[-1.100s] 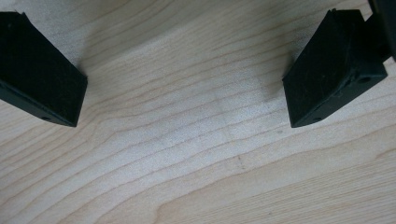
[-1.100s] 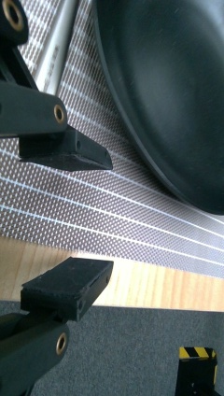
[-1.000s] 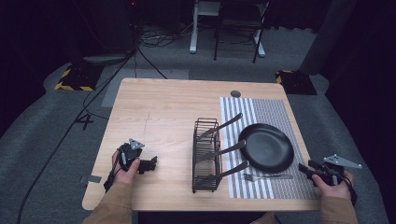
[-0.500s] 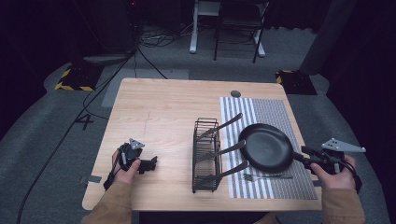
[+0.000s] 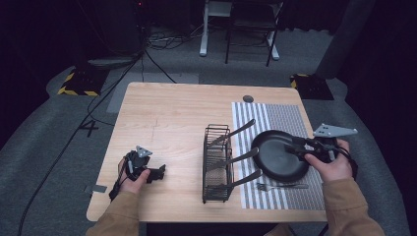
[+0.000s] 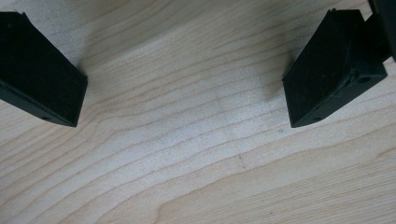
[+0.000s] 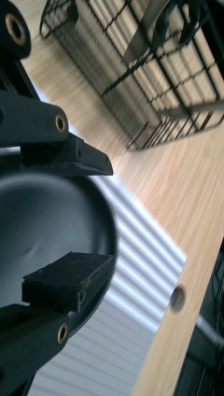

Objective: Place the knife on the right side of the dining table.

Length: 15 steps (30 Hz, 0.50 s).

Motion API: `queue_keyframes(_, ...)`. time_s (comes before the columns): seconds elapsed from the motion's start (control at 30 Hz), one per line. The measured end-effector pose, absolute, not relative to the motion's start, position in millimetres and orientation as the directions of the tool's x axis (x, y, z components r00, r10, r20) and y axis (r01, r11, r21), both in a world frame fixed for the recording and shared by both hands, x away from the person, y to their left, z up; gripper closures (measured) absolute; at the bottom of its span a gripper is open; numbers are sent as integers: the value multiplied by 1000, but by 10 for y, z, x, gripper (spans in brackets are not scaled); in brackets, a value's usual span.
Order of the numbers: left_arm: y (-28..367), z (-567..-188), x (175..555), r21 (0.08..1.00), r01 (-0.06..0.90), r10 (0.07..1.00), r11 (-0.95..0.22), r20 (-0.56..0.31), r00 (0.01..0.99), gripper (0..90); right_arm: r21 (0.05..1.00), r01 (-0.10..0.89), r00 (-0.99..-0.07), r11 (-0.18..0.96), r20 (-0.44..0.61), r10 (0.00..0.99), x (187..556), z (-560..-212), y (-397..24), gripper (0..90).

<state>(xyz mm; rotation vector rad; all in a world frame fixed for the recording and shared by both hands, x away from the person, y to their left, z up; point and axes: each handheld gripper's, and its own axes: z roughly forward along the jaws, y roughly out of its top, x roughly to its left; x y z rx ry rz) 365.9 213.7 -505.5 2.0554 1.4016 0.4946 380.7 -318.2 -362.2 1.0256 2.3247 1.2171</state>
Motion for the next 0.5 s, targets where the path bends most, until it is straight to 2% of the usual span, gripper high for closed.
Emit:
queue_keyframes(0.07,2137,-5056,3660,659,703,927,-266,-27,375,0,808,427,-728,406,41,684,3903,-3527,-3003,515)
queue_keyframes(0.5,2136,-5056,3659,659,704,927,-265,-27,374,0,795,388,-799,467,37,600,4117,-3244,-2546,530)
